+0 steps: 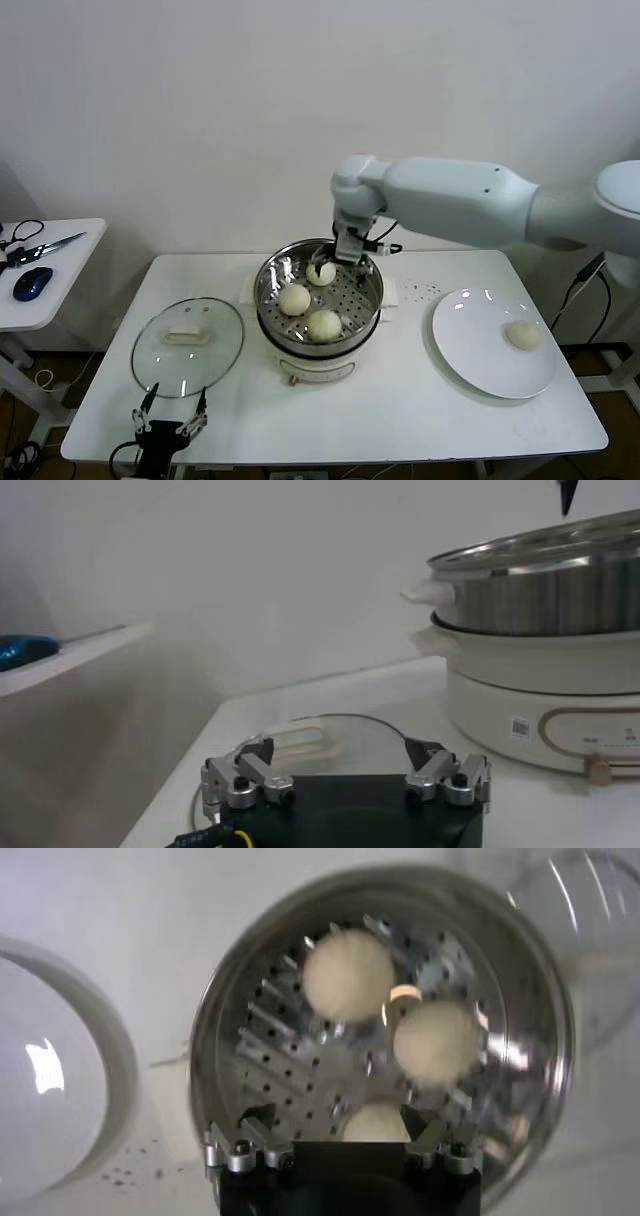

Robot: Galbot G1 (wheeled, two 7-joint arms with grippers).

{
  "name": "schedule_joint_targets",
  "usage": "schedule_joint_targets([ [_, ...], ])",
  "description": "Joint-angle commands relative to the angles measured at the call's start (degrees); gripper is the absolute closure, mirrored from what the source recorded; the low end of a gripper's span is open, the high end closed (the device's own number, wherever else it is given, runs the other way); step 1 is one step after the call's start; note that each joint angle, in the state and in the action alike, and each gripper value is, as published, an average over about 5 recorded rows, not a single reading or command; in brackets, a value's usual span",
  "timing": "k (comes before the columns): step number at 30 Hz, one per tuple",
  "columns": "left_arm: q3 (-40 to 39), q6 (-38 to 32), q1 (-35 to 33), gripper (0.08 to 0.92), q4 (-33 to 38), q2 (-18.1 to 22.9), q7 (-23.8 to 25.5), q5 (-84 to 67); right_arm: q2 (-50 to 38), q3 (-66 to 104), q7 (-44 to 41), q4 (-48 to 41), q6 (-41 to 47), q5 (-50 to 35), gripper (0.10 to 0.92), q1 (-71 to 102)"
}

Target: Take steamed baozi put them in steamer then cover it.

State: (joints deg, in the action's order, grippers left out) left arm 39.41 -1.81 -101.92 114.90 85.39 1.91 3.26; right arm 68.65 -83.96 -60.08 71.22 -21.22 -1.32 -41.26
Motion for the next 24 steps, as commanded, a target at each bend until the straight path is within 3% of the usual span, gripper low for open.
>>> schedule_joint_targets([
  [1,0.24,0.26,0.25,0.177,0.86,-0.46,0.07,-0.25,-16.76,-5.05,2.96,-2.29,27.79,-19.36,0.203,-6.06],
  [7,0.16,0.51,0.49,0.177,1.25,-0.66,0.16,-0.09,-30.88,-1.18,-0.41,-0.15,34.26,-18.48,0.203,0.6],
  [12,-0.09,0.87,0.75,0.177,1.59,-0.45,0.21,0.52,-38.85,7.69,-2.74,-2.06,32.73,-9.64,0.203,12.91],
  [17,0.01,1.17,0.78,0.177,1.96,-0.2,0.18,0.95,-41.75,22.34,-3.46,-7.39,27.75,1.25,0.203,27.46],
  [24,-0.03,1.21,0.5,0.177,1.78,0.33,0.15,1.74,-40.26,33.16,-4.28,-13.96,23.57,6.58,0.203,38.98],
])
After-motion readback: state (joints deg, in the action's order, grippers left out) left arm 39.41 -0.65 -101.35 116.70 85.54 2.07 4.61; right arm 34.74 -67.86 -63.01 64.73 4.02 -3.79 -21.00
